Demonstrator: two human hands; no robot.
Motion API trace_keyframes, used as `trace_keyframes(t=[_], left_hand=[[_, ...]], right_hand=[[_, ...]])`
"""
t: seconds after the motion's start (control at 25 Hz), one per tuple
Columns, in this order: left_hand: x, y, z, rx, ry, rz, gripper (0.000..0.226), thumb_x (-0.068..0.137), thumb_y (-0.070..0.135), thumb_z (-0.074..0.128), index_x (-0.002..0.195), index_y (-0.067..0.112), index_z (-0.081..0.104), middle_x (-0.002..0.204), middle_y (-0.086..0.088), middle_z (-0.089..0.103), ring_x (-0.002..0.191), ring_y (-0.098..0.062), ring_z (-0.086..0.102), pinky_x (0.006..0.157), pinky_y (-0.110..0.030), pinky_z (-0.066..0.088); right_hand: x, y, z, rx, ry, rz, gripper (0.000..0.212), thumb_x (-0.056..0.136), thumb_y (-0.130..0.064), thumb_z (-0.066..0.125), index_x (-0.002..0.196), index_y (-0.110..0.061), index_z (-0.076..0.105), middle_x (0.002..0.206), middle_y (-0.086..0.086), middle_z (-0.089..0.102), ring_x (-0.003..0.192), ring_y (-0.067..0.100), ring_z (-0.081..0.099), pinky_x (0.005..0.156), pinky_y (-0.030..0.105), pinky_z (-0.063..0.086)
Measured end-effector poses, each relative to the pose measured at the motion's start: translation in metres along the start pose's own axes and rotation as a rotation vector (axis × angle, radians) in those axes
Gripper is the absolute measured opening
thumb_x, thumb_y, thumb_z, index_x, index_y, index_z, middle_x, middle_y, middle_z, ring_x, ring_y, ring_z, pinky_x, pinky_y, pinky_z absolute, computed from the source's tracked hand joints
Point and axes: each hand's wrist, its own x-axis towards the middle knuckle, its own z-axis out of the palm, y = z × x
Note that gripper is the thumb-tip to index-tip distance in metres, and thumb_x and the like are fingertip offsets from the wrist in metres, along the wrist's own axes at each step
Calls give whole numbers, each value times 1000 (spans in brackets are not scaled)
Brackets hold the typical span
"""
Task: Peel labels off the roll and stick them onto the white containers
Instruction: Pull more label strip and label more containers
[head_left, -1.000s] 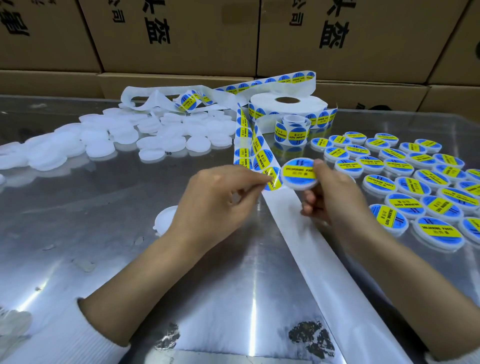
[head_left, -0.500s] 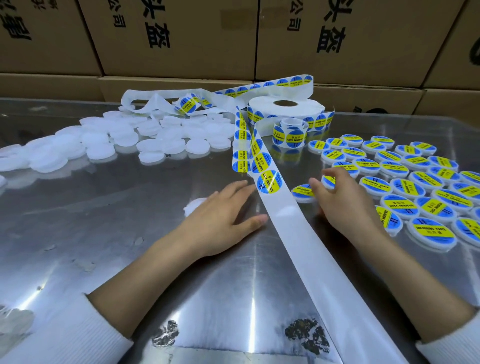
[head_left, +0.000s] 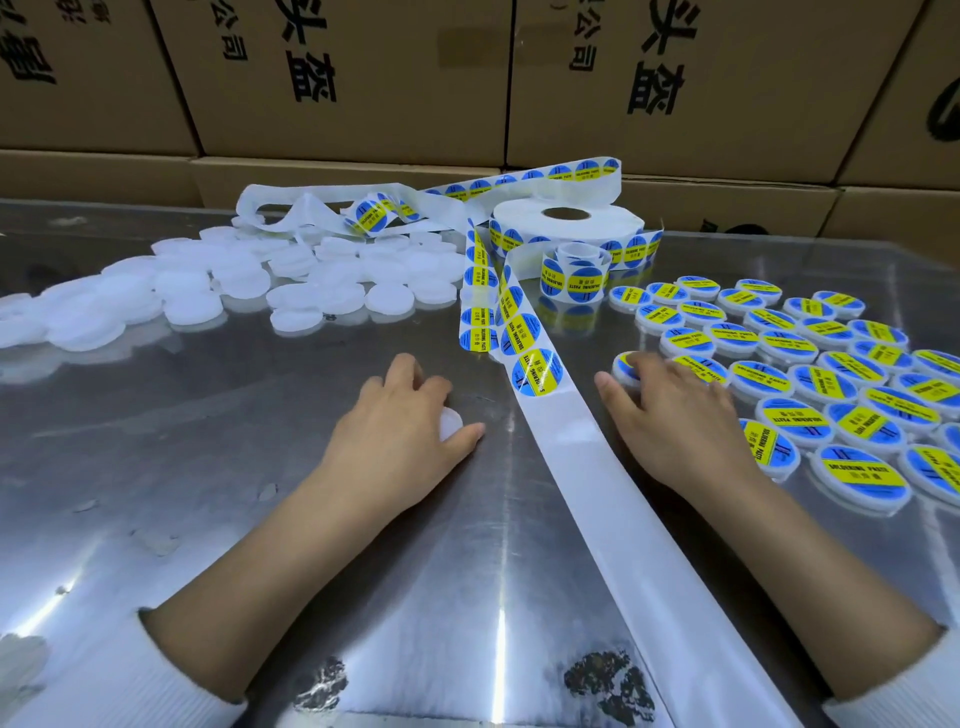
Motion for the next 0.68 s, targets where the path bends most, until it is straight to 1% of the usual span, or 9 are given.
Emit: trace_keyframes(t=[0.08, 0.12, 0.2, 0.28, 0.4, 0.48, 0.56, 0.64, 0.68], left_hand=[[1, 2, -1, -106, 33, 84, 46, 90, 52, 49, 127, 26, 52, 119, 2, 48, 109, -23, 50, 90, -41, 46], [1, 3, -2, -194, 55, 124, 39, 91, 49, 49, 123, 27, 55, 116, 4, 54, 108, -20, 53, 89, -40, 46], [1, 6, -2, -384, 102, 180, 25, 94, 43, 48, 107, 29, 63, 102, 11, 65, 101, -13, 59, 86, -37, 47], [2, 8, -2, -531, 92, 172, 24, 93, 44, 48, 93, 30, 67, 90, 12, 70, 92, -11, 63, 83, -36, 49], [6, 6, 3, -653, 112, 135, 26, 90, 47, 53, 83, 27, 68, 80, 9, 69, 81, -9, 61, 75, -29, 49], [10, 3, 5, -710, 120, 103, 21, 90, 42, 56, 83, 26, 69, 81, 8, 69, 81, -8, 59, 72, -25, 44], [11, 0, 7, -686, 108, 98, 14, 90, 36, 59, 85, 27, 68, 83, 11, 69, 82, -6, 59, 74, -25, 44], [10, -1, 9, -598, 134, 136, 9, 87, 33, 64, 93, 27, 69, 90, 13, 68, 85, -5, 58, 78, -27, 47], [10, 0, 9, -558, 159, 167, 17, 86, 32, 66, 101, 26, 68, 97, 13, 66, 88, -6, 58, 81, -28, 47]], right_hand=[[3, 4, 4, -52, -38, 47, 60, 95, -56, 28, 138, -16, 40, 149, 4, 39, 145, 20, 14, 114, 49, 8], [3, 4, 5, -49, -44, 34, 61, 94, -58, 28, 138, -17, 40, 151, 1, 35, 146, 18, 9, 115, 50, 4], [2, -1, 7, 23, -61, -31, 58, 92, -61, 30, 133, -24, 48, 152, -5, 33, 145, 14, 7, 115, 49, 3], [0, -7, 8, 126, -84, -99, 42, 90, -57, 43, 117, -30, 59, 146, -8, 39, 142, 13, 13, 114, 44, 9], [-2, -11, 9, 277, -73, -190, 20, 84, -36, 63, 101, -25, 66, 123, -6, 59, 129, 17, 35, 107, 34, 25], [-4, -13, 6, 473, -115, -215, 11, 83, -22, 65, 94, -22, 69, 105, -4, 68, 114, 19, 53, 100, 37, 40], [-6, -15, 1, 657, -176, -206, 11, 85, -12, 64, 88, -22, 68, 92, -2, 71, 94, 16, 64, 88, 38, 51], [-7, -17, -3, 746, -212, -226, 24, 85, -2, 61, 85, -25, 66, 87, -2, 71, 80, 11, 64, 77, 27, 52], [-8, -17, -5, 767, -233, -244, 29, 85, 2, 60, 86, -26, 65, 86, -3, 70, 76, 7, 63, 73, 21, 51]])
